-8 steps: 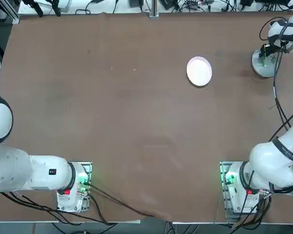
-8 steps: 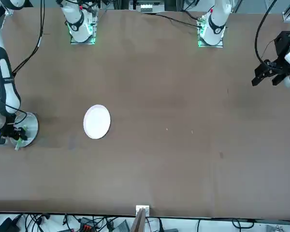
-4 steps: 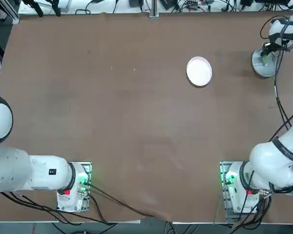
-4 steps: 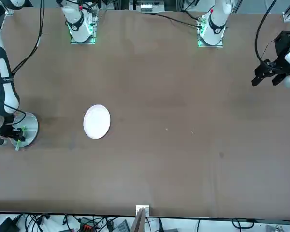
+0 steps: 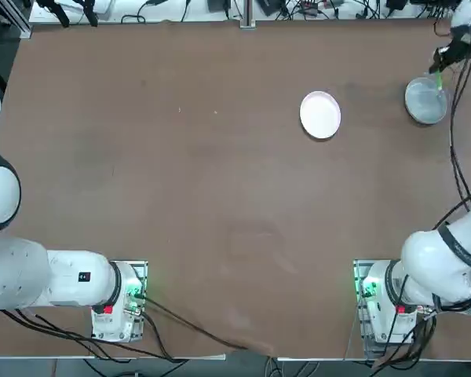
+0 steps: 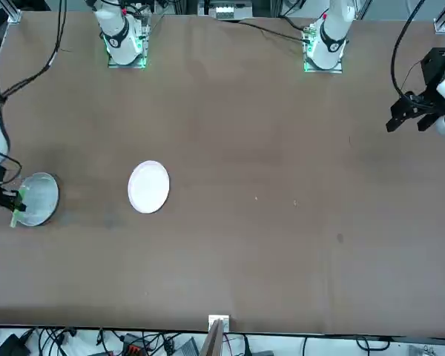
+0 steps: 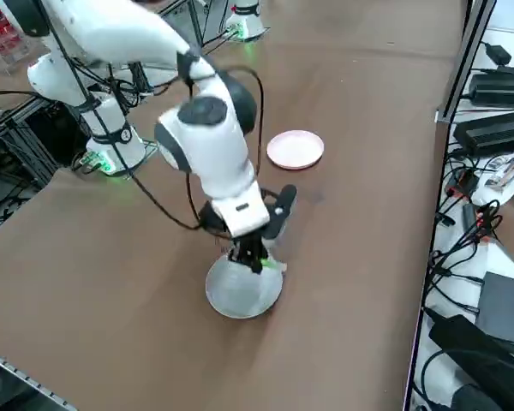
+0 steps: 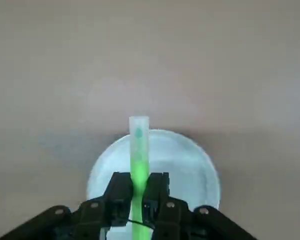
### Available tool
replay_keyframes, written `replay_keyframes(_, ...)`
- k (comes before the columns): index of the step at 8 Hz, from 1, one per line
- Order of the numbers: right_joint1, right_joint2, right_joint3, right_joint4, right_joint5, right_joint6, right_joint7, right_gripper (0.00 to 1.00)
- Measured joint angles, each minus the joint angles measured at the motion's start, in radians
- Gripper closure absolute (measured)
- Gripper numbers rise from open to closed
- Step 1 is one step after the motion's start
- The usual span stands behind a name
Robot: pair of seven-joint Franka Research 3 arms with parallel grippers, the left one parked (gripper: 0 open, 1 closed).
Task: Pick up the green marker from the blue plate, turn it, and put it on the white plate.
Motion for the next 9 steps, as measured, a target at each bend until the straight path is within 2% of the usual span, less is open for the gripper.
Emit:
replay_keyframes(2,0.070,-0.090,0.006,-0.001,0.003,-0.117,0.170,0.84)
replay_keyframes(4,0.169,-0.134,0.009,-0.004,0.003,-0.198,0.416,0.84)
replay_keyframes(6,0.266,-0.143,0.012,-0.008,0.003,-0.250,0.650,0.84)
replay_keyframes(9,0.403,-0.140,0.013,-0.047,0.001,-0.229,0.965,0.84)
